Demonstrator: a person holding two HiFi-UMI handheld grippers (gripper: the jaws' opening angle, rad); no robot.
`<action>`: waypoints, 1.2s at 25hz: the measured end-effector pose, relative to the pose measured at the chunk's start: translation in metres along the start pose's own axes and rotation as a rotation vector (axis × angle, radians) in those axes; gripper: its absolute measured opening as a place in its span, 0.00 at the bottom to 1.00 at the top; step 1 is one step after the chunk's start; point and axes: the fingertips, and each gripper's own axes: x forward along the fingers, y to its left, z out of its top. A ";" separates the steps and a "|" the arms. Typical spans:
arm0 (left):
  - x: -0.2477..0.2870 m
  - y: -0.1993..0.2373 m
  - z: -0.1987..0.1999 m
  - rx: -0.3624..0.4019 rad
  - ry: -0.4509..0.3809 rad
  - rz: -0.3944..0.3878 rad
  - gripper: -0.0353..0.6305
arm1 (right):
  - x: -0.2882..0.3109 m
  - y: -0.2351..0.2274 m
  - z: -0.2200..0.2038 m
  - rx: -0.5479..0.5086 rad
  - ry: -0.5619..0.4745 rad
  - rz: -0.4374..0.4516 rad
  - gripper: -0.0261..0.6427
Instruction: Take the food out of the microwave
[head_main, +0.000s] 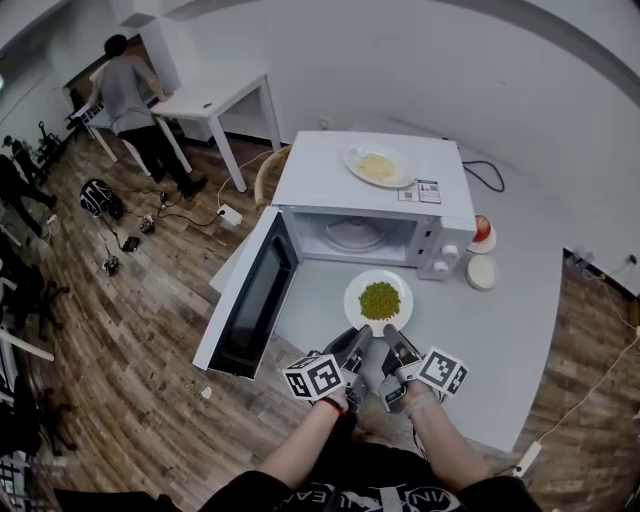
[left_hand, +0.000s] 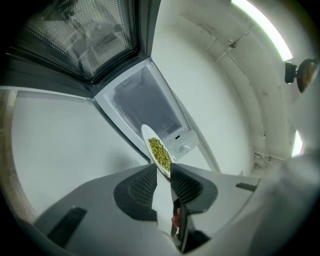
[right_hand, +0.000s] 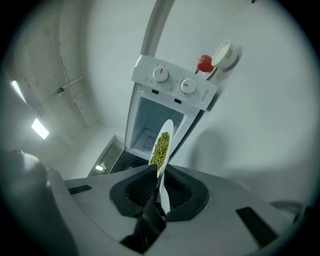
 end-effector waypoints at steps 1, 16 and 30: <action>-0.003 -0.004 -0.005 0.001 -0.002 0.000 0.18 | -0.006 0.000 -0.002 -0.001 0.002 0.001 0.13; -0.061 -0.043 -0.067 0.000 -0.027 0.019 0.18 | -0.087 0.005 -0.044 -0.008 0.038 0.012 0.13; -0.097 -0.057 -0.103 0.003 -0.016 0.037 0.18 | -0.129 0.002 -0.077 0.033 0.046 0.017 0.13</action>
